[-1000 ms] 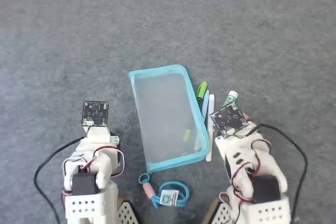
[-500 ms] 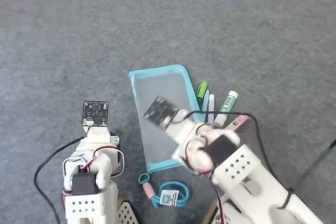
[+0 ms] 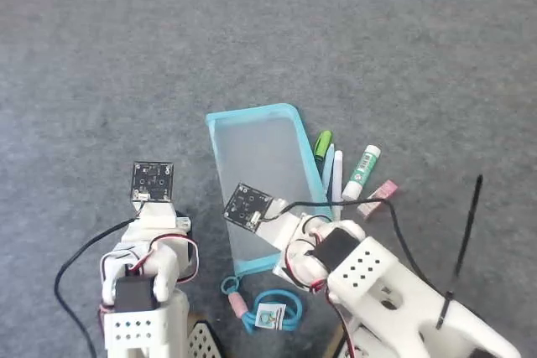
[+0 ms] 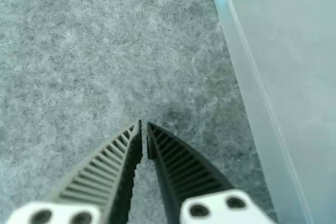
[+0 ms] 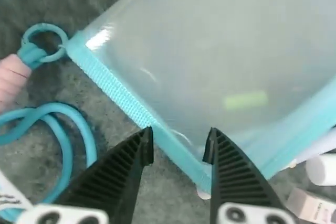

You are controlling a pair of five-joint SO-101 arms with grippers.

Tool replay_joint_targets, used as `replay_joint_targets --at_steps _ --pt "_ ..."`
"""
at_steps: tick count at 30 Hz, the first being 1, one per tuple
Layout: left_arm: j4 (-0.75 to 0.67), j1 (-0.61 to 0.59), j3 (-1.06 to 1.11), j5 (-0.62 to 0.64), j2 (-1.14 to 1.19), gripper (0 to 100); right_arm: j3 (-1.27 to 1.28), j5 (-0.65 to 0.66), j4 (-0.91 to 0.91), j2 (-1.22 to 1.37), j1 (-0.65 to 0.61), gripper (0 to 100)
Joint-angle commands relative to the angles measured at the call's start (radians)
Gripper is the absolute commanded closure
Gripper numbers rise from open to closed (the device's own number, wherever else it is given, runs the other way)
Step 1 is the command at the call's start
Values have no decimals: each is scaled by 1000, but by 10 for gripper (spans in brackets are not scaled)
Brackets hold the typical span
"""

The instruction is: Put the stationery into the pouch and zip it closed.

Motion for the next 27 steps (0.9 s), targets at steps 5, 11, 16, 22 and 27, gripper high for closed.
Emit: replay_joint_targets --at_steps 5,11,16,22,27 --pt "5 -6 -10 17 -17 987 -11 21 12 28 -18 825" --pt "5 -5 -10 17 -17 987 -17 84 77 -64 -104 825" --pt "5 -5 -10 17 -17 987 -11 104 76 -54 -110 825" --pt "5 -6 -10 17 -17 987 -17 103 -5 27 -18 825" --pt "5 -6 -10 17 -17 987 -103 46 -97 154 154 825"
